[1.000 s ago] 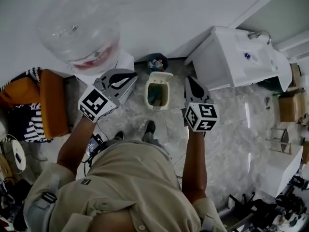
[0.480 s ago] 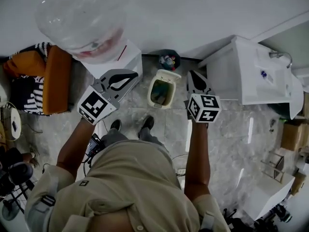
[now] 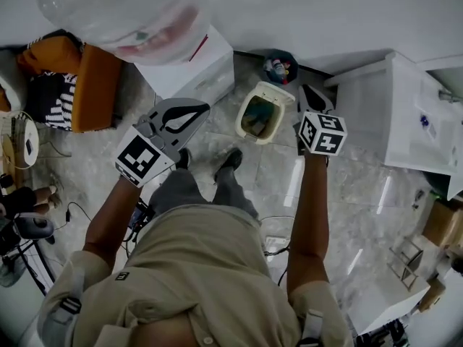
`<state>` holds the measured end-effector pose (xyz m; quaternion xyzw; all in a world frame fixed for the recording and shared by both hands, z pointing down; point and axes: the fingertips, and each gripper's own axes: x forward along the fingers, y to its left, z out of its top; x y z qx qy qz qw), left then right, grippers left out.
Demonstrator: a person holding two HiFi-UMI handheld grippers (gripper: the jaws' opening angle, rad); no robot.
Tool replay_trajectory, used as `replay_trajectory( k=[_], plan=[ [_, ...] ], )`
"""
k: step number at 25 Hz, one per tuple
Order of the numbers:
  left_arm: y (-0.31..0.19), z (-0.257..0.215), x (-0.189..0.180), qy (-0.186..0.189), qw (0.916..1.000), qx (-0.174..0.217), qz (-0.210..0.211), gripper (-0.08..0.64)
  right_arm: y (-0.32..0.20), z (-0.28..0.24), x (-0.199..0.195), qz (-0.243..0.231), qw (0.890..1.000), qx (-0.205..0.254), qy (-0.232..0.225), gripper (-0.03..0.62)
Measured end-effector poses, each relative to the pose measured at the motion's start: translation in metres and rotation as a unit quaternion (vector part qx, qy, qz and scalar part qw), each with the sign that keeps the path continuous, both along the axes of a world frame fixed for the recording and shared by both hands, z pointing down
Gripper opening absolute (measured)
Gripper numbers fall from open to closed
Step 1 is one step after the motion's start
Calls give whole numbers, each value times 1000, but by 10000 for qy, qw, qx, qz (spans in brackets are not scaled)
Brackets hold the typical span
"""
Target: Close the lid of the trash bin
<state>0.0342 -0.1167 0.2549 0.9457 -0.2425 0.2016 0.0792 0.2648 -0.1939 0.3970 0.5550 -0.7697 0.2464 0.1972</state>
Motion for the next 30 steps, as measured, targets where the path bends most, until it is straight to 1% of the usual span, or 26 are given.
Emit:
replay_trajectory(
  k=[4,8,9,10,12,18,24,30],
  plan=[
    [3,24,-1,-91,9997,-192,-69,15,-11,47,6,-69,9994,-344,-21,29],
    [7,47,0,-98,9980,-575,-248,15,-19,91,11,-105,9979,-646,-16,32],
    [7,52,-1,-110,9976,-621,-271,15,-21,102,12,-110,9974,-714,-9,38],
    [7,58,-2,-129,9973,-665,-292,15,-23,112,13,-118,9969,-783,-3,67],
    [7,69,-3,-180,9964,-762,-336,15,-26,134,15,-156,9956,-927,10,78],
    [13,103,-4,-312,9933,-1052,-369,15,-29,202,22,-204,9900,-1392,87,78],
    [19,132,-5,-418,9898,-1303,-393,15,-31,262,29,-132,9837,-1792,112,77],
    [21,148,-12,-530,9871,-1446,-445,15,-32,298,36,-24,9794,-2018,113,75]
  ],
)
